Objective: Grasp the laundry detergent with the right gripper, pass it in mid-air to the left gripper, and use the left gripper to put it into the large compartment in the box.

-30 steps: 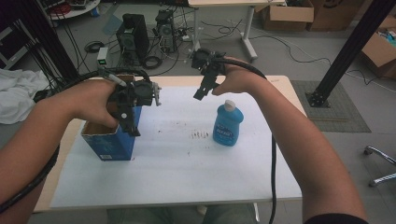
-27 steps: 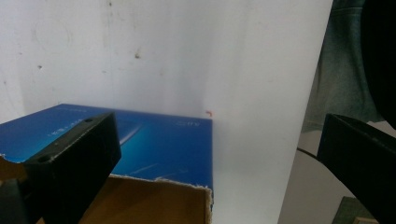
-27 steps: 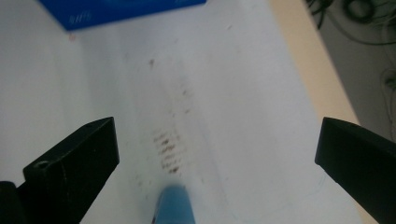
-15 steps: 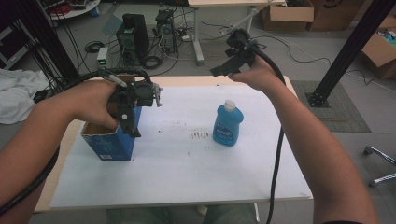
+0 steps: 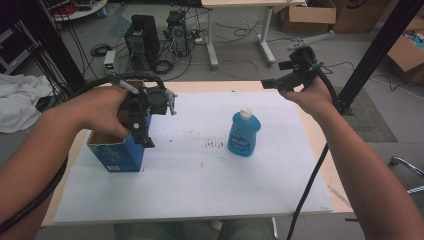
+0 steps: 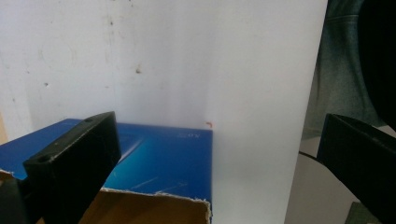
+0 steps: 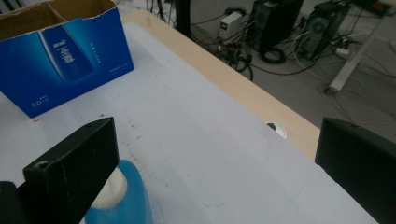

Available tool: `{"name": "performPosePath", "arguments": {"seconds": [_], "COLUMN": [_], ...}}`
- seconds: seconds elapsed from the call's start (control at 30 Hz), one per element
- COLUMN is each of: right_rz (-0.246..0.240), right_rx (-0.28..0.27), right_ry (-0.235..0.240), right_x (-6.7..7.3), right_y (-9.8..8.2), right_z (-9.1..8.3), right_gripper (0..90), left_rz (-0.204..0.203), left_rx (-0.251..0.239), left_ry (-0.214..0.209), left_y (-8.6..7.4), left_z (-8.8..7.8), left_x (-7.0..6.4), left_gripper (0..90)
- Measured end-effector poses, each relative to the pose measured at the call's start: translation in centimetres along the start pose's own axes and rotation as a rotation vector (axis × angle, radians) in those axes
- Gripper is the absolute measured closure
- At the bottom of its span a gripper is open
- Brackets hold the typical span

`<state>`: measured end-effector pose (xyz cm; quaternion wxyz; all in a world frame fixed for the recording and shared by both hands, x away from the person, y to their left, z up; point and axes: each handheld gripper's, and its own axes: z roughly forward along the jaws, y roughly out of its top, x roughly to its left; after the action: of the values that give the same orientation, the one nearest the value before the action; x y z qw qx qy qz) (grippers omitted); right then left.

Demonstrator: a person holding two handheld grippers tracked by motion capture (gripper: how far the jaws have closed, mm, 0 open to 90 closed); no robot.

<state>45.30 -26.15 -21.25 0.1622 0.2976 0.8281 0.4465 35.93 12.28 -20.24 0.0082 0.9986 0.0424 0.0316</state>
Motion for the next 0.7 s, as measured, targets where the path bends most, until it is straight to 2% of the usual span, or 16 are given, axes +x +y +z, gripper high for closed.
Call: {"name": "performPosePath", "arguments": {"seconds": [0.03, 0.1, 0.23, 0.37, 0.47, 0.7], "right_rz": [0.006, 0.002, 0.019, 0.021, 0.027, 0.007], "right_rx": [-0.008, -0.029, -0.039, -0.032, -0.039, -0.040], "right_ry": [0.013, 0.008, 0.023, 0.030, 0.054, 0.098], "right_x": [-0.1, 0.1, 0.3, 0.8, 1.2, 2.4], "right_y": [-0.5, -1.6, -4.0, -6.5, -8.1, -10.6], "right_z": [-0.3, -1.0, -1.6, -1.5, -1.3, -0.2], "right_gripper": [0.0, 0.0, 0.0, 0.0, 0.0, 0.0], "left_rz": [-0.002, 0.001, 0.001, 0.002, 0.003, -0.004], "left_rx": [-0.002, 0.003, 0.005, 0.002, 0.001, 0.000], "left_ry": [0.001, -0.002, -0.007, -0.007, -0.007, -0.008], "left_y": [0.0, 0.0, 0.0, -0.1, -0.2, -0.7], "left_z": [0.1, 0.1, 0.4, 0.6, 0.7, 0.7], "left_x": [0.0, 0.0, -0.1, -0.1, -0.2, -0.3], "left_gripper": [0.1, 0.1, 0.1, 0.1, 0.1, 0.1]}}
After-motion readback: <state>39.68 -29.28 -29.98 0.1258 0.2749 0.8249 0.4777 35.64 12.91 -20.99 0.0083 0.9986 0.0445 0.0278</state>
